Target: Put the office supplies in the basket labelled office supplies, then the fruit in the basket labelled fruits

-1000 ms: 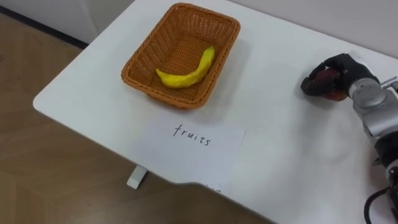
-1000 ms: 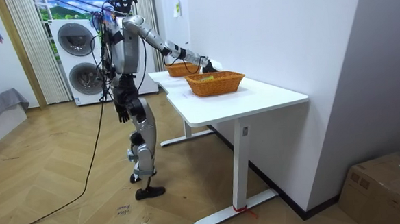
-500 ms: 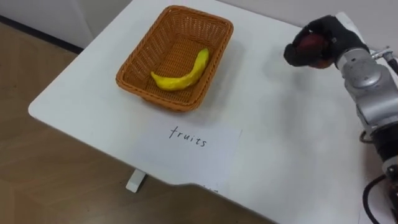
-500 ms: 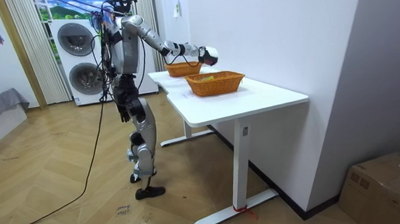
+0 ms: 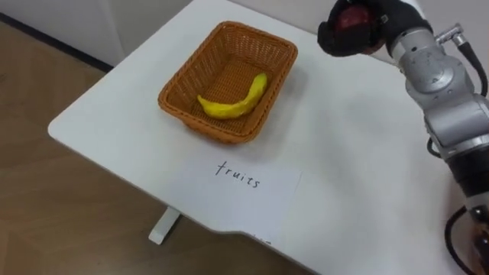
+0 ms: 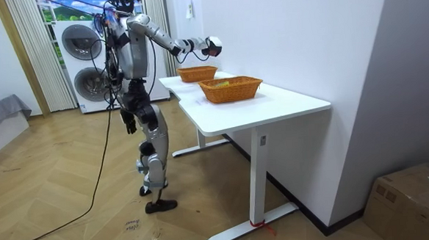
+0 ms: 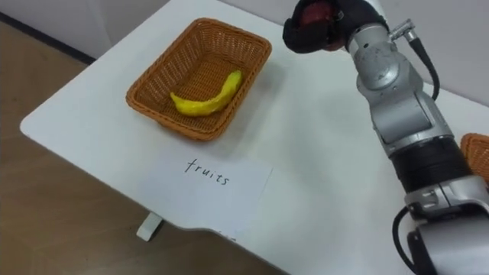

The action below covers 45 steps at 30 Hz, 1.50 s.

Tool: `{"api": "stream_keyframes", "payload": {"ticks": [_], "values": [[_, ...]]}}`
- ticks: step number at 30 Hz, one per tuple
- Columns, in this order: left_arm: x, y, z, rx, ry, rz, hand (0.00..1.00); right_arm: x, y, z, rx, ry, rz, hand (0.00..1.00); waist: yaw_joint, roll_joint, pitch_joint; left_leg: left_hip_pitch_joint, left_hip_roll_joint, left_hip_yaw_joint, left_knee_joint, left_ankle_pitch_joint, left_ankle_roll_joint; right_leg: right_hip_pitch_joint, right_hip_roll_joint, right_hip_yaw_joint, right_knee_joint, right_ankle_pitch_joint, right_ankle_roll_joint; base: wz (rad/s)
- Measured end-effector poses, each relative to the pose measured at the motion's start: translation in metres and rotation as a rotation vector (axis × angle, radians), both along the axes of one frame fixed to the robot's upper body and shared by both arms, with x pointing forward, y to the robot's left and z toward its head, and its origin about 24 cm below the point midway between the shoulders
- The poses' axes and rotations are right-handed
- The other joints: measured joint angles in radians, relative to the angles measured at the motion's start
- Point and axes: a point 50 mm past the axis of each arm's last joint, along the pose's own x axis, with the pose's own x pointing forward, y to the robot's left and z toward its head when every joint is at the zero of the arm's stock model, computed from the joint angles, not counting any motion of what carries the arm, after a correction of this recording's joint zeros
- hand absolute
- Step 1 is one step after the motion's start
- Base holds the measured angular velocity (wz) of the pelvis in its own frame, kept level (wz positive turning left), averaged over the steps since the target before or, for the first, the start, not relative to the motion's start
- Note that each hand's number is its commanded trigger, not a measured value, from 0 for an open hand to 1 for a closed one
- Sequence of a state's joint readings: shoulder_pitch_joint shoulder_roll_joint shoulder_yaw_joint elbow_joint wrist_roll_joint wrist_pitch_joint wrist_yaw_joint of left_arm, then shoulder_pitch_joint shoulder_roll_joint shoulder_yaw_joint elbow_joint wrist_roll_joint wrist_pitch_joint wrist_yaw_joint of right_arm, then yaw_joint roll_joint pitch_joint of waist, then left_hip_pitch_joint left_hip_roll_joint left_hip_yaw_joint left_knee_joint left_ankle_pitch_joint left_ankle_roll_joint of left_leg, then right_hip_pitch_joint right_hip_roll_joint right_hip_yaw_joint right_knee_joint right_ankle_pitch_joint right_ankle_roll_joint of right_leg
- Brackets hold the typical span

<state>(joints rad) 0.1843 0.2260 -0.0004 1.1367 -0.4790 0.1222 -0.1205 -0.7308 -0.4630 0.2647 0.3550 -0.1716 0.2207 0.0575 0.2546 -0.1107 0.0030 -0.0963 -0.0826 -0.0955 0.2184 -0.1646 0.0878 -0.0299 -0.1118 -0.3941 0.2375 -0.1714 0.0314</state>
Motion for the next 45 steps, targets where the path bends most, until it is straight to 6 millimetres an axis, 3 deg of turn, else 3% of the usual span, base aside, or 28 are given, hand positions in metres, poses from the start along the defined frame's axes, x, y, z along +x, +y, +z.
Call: {"api": "stream_keyframes", "payload": {"ticks": [5,12,15,21,24,32,34,35,36,37,45], "values": [[-0.019,0.001,0.0,-0.001,0.042,0.028,0.0,-0.003,0.017,0.011,0.024,-0.053,0.057,1.0,0.007,0.0,0.0006,0.013,-0.001,-0.022,-0.001,0.0,0.0,0.022,0.002,-0.02,-0.004,0.0,0.0,0.14],[-0.029,0.0,0.0,-0.002,0.099,-0.005,0.0,-0.004,0.043,-0.01,-0.085,0.013,0.083,1.0,0.068,-0.001,0.0043,0.021,-0.006,-0.056,0.005,0.001,-0.003,0.048,0.003,-0.052,-0.017,0.0,0.002,0.13],[-0.03,0.0,0.0,0.008,0.12,-0.019,0.0,-0.004,0.047,-0.016,-0.106,0.035,0.091,1.0,0.103,-0.002,0.0038,0.023,-0.018,-0.074,0.009,0.001,-0.003,0.058,-0.007,-0.059,-0.016,-0.011,0.017,0.23],[-0.032,0.002,0.001,0.02,0.14,-0.018,0.0,-0.005,0.057,-0.027,-0.146,0.07,0.12,1.0,0.118,-0.01,0.0127,0.021,-0.036,-0.131,0.021,0.001,-0.001,0.082,-0.013,-0.088,-0.017,-0.017,0.026,0.27],[-0.035,0.003,0.001,0.028,0.153,-0.025,0.0,-0.006,0.063,-0.029,-0.153,0.074,0.127,1.0,0.142,-0.013,0.0121,0.022,-0.037,-0.135,0.021,0.001,-0.001,0.084,-0.014,-0.092,-0.017,-0.017,0.026,0.04],[-0.038,0.002,0.001,0.034,0.169,-0.064,0.0,-0.009,0.082,-0.037,-0.201,0.096,0.184,1.0,0.193,-0.002,0.0196,0.032,-0.039,-0.141,0.021,0.001,-0.001,0.097,-0.016,-0.105,-0.019,-0.017,0.026,0.02],[-0.041,0.001,0.001,0.033,0.176,-0.062,0.0,-0.01,0.084,-0.041,-0.198,0.114,0.194,0.88,0.194,0.0,0.021,0.039,-0.043,-0.149,0.021,0.0,0.001,0.106,-0.018,-0.111,-0.018,-0.02,0.031,0.12],[-0.042,0.001,0.001,0.03,0.181,-0.061,0.0,-0.01,0.085,-0.041,-0.195,0.117,0.199,0.61,0.194,-0.001,0.0207,0.037,-0.046,-0.154,0.02,0.0,0.001,0.108,-0.021,-0.123,-0.018,-0.021,0.033,0.1],[-0.043,0.001,0.001,0.027,0.19,-0.061,0.0,-0.011,0.087,-0.042,-0.191,0.121,0.204,0.13,0.193,0.0,0.0208,0.037,-0.048,-0.156,0.02,0.0,0.001,0.111,-0.024,-0.131,-0.018,-0.024,0.037,0.09],[-0.043,0.001,0.001,0.028,0.194,-0.065,0.0,-0.011,0.088,-0.042,-0.19,0.125,0.209,0.0,0.193,0.0,0.0204,0.038,-0.05,-0.157,0.02,0.0,0.002,0.113,-0.025,-0.133,-0.018,-0.024,0.038,0.06],[-0.043,0.004,0.002,0.025,0.194,-0.088,0.0,-0.008,0.081,-0.054,-0.203,0.187,0.19,0.0,0.187,-0.006,0.0162,0.039,-0.053,-0.157,0.034,0.001,0.005,0.117,-0.027,-0.127,-0.018,-0.024,0.038,-0.01]]}}
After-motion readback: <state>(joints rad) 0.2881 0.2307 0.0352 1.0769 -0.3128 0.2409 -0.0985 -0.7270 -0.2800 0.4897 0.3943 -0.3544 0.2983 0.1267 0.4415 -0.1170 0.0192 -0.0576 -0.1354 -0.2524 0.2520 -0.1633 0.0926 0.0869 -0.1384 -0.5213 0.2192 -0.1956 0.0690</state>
